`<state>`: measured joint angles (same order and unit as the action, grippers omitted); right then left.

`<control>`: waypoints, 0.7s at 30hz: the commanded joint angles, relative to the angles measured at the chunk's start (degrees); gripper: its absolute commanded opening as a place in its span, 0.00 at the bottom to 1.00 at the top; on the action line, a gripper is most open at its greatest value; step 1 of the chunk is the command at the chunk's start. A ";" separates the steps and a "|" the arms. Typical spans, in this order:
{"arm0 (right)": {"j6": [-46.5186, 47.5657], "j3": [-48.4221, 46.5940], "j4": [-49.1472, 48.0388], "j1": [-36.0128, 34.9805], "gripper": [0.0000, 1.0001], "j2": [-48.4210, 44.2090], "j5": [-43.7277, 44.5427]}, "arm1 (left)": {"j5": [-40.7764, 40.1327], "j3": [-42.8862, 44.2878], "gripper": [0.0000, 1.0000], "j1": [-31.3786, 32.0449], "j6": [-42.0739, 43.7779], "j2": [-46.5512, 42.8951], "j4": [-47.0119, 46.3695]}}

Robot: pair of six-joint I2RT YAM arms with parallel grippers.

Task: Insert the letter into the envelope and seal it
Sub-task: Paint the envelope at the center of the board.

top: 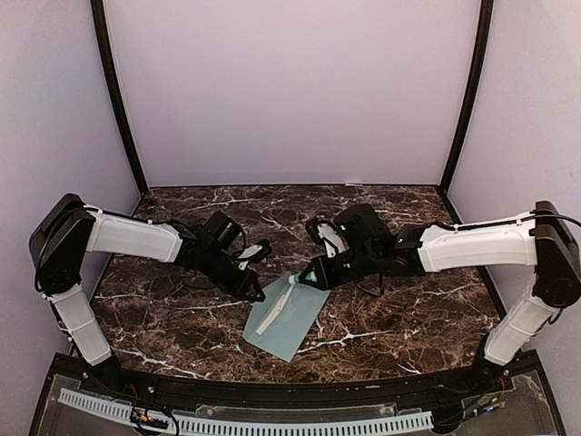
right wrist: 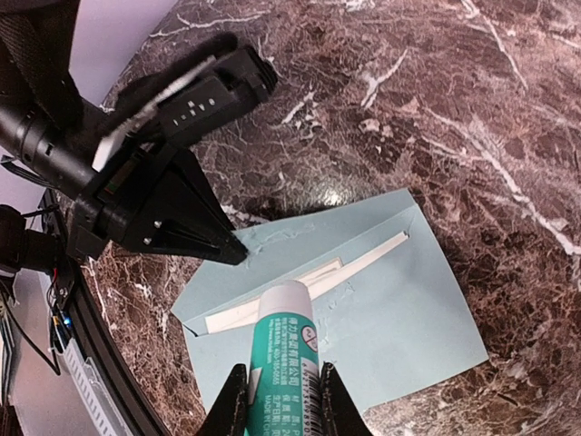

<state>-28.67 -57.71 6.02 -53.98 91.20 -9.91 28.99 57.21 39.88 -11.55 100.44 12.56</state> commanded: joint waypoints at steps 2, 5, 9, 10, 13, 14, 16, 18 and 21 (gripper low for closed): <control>-1.84 -1.28 3.81 -0.64 0.05 2.31 -1.16 | -1.27 1.43 0.00 0.04 2.91 -2.45 2.92; -2.64 -1.62 5.95 -2.12 0.06 3.15 -0.24 | -1.86 1.51 0.00 0.46 3.19 -2.48 3.15; -3.08 -3.20 7.93 -3.82 0.06 5.04 3.14 | -1.64 1.83 0.00 0.64 3.27 -2.31 3.13; -3.11 -3.84 8.18 -4.07 0.06 5.62 3.60 | -1.43 1.84 0.00 0.62 3.24 -2.24 3.08; -2.37 -6.76 9.58 -4.83 0.06 8.01 5.55 | -1.12 1.72 0.00 0.68 3.12 -1.90 3.09; -1.96 -7.66 10.27 -5.10 0.06 8.87 6.13 | -1.04 1.74 0.00 0.72 3.14 -1.87 3.00; -1.39 -9.21 11.53 -5.47 0.06 10.53 6.90 | -1.03 1.78 0.00 0.72 3.17 -1.71 3.00; -1.06 -10.15 12.46 -5.59 0.06 11.66 7.45 | -1.16 1.87 0.00 0.73 3.14 -1.60 3.00; -0.76 -10.61 12.99 -5.69 0.06 12.52 7.83 | -1.30 1.97 0.00 0.72 3.15 -1.49 3.08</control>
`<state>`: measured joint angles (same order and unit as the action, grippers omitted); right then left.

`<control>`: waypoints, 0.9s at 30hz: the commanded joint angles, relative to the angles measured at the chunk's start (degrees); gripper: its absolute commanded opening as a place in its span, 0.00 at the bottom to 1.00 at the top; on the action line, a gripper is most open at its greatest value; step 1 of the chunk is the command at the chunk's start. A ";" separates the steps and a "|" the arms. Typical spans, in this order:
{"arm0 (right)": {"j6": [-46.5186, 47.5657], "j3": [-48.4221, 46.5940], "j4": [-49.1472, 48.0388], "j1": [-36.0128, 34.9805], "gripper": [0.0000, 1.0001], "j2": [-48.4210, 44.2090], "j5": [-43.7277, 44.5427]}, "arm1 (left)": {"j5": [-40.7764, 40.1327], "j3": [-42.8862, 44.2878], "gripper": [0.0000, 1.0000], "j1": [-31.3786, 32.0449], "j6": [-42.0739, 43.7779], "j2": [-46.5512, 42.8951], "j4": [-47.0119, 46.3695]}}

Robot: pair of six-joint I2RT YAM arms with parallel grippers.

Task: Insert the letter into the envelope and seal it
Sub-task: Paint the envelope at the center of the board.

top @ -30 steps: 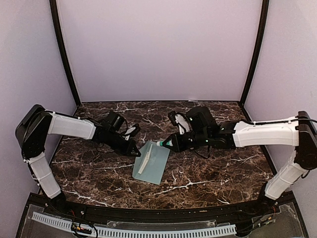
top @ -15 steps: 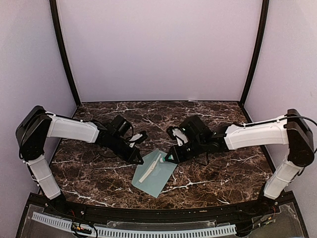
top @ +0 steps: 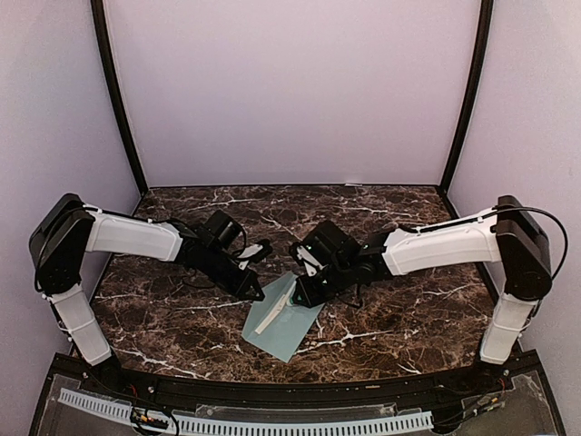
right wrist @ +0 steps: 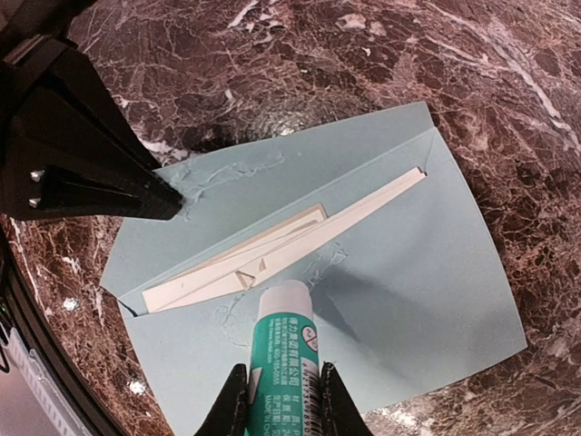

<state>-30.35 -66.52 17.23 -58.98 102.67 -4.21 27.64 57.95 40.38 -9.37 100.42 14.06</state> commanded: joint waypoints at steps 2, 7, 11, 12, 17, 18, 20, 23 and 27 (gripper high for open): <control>1.10 -1.96 1.84 -0.67 0.06 1.57 2.31 | 0.19 1.32 0.00 0.18 1.01 -1.32 1.58; 1.43 -3.11 2.07 -0.86 0.06 3.03 2.79 | 0.46 1.45 0.00 0.18 0.89 -1.06 1.54; 1.79 -3.03 2.01 -0.87 0.06 3.51 3.13 | 0.63 1.44 0.00 0.21 0.87 -0.95 1.48; 1.93 -3.14 2.07 -0.87 0.06 3.64 3.15 | 0.68 1.45 0.00 0.18 0.85 -0.94 1.44; 2.51 -3.61 3.32 -1.49 0.06 4.60 3.51 | 0.99 1.46 0.00 0.22 0.76 -0.84 1.25; 2.65 -3.69 3.47 -1.68 0.06 4.71 3.42 | 0.96 1.46 0.00 0.22 0.67 -0.80 1.28; 2.83 -3.87 3.87 -2.05 0.06 4.91 3.33 | 0.85 1.39 0.00 0.22 0.55 -0.72 1.27; 2.89 -4.05 4.39 -2.64 0.06 4.91 2.76 | 0.85 1.45 0.00 0.22 0.37 -0.67 1.22; 3.31 -4.35 4.72 -3.55 0.06 4.82 1.51 | 1.08 1.45 0.00 0.22 0.22 -0.51 1.14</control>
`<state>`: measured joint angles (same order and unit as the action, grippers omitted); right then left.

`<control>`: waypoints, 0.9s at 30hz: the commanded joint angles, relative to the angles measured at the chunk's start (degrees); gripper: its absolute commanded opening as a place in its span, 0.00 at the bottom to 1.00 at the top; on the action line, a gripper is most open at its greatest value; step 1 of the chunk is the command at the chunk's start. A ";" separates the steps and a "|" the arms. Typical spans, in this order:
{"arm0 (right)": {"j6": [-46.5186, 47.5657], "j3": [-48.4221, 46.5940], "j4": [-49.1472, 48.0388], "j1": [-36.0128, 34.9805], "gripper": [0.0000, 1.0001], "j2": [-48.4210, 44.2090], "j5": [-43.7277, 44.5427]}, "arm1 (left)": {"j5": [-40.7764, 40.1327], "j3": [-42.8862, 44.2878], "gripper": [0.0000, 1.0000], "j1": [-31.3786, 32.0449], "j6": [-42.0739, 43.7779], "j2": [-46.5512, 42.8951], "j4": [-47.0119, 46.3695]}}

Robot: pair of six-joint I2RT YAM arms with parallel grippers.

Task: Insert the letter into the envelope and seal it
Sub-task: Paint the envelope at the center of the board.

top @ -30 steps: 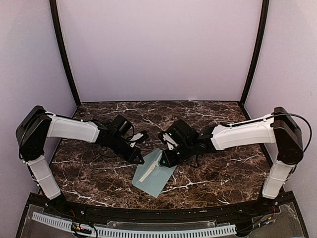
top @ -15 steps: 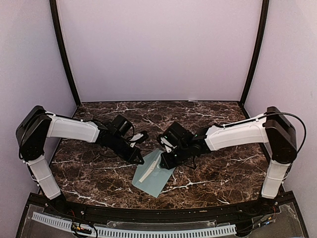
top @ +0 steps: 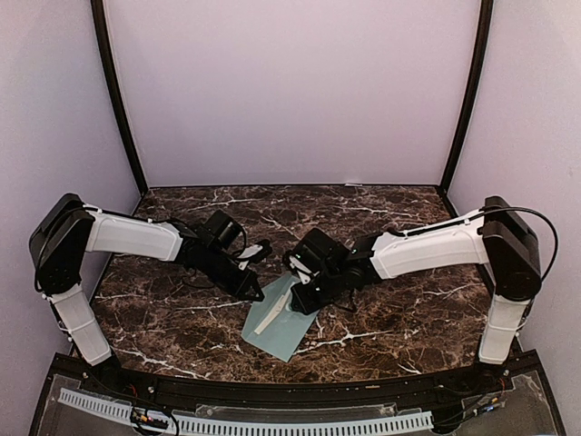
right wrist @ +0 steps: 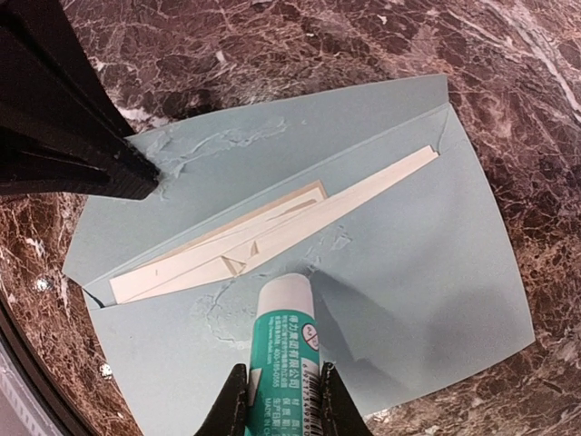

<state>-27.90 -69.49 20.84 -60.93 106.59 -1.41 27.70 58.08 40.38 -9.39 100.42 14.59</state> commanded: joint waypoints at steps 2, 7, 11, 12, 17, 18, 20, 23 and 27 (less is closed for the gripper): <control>1.07 -1.55 1.41 -1.97 0.06 1.03 -1.85 | 1.08 1.36 0.00 0.22 0.13 -0.45 0.55; 1.43 -2.03 1.80 -2.42 0.06 1.33 -3.00 | 1.08 1.41 0.00 0.22 0.11 -0.32 0.60; 1.67 -2.46 1.79 -2.74 0.06 1.73 -4.29 | 0.97 1.36 0.00 0.22 -0.01 -0.23 0.61; 1.75 -2.55 1.75 -2.77 0.06 1.84 -4.57 | 0.96 1.39 0.00 0.22 0.03 -0.18 0.61; 1.97 -2.93 1.78 -3.25 0.06 2.29 -4.88 | 0.91 1.36 0.00 0.22 0.00 -0.14 0.61; 1.97 -2.89 1.75 -3.36 0.06 2.21 -4.79 | 0.88 1.38 0.00 0.22 0.04 -0.14 0.57; 1.97 -2.99 1.48 -3.41 0.06 2.07 -4.64 | 0.86 1.39 0.00 0.19 0.02 -0.09 0.61; 2.24 -3.32 1.03 -3.35 0.06 2.25 -5.75 | 0.99 1.41 0.00 0.22 0.05 -0.01 0.57; 2.67 -2.97 0.71 -3.38 0.06 2.57 -6.73 | 1.06 1.37 0.00 0.18 0.19 0.04 0.65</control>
<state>-26.00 -71.46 22.31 -63.37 107.87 -5.87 28.05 58.08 40.38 -9.41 100.44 14.90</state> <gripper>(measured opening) 0.185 0.008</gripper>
